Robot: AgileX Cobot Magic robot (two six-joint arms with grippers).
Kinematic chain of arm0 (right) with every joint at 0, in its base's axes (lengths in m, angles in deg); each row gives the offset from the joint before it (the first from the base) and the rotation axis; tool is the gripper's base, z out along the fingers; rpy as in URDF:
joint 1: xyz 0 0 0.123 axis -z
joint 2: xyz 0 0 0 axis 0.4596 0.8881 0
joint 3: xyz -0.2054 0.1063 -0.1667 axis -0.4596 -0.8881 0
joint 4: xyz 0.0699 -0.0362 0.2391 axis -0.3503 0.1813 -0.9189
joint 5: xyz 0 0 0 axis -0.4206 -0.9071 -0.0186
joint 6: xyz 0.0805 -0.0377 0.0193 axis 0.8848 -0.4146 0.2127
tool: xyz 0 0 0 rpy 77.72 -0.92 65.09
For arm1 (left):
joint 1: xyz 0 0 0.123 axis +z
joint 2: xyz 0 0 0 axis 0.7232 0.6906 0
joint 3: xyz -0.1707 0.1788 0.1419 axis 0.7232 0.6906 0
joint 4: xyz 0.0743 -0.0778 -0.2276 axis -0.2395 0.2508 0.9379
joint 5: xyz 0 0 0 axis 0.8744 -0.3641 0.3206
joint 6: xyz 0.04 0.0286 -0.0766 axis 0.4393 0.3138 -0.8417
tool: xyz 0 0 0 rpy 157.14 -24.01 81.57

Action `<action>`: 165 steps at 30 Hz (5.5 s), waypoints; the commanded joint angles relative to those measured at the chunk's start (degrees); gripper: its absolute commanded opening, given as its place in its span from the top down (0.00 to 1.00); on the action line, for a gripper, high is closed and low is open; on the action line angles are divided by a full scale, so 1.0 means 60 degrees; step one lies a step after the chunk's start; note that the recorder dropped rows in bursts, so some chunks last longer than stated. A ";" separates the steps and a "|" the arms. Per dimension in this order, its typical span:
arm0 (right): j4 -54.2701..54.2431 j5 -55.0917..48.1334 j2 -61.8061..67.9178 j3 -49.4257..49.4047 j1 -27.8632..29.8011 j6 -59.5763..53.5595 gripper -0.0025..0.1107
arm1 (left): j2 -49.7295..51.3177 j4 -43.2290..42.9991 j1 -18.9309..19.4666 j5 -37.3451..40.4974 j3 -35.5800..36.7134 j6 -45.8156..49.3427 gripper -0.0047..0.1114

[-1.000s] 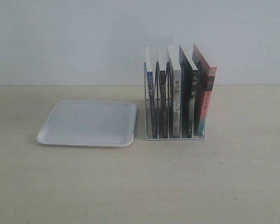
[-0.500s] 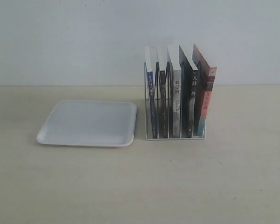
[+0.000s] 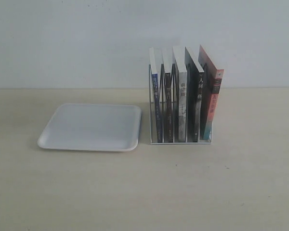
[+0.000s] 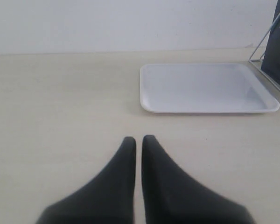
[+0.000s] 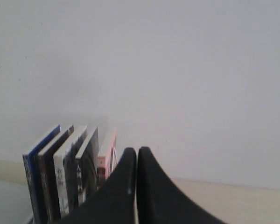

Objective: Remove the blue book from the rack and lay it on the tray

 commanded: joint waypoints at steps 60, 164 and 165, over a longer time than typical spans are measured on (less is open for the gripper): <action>0.2899 -0.6386 1.6251 1.2723 -0.2729 0.2467 0.58 | -0.0044 -0.0008 0.0031 -0.0135 0.0030 0.0031 0.92; 0.2811 -0.8411 1.7473 1.5322 -0.2729 0.2740 0.57 | -0.0044 -0.0008 0.0031 -0.0135 0.0030 0.0031 0.92; 0.2811 -0.8501 1.7414 1.5341 -0.2729 0.2740 0.60 | -0.0044 -0.0008 0.0031 -0.0135 0.0030 0.0031 0.92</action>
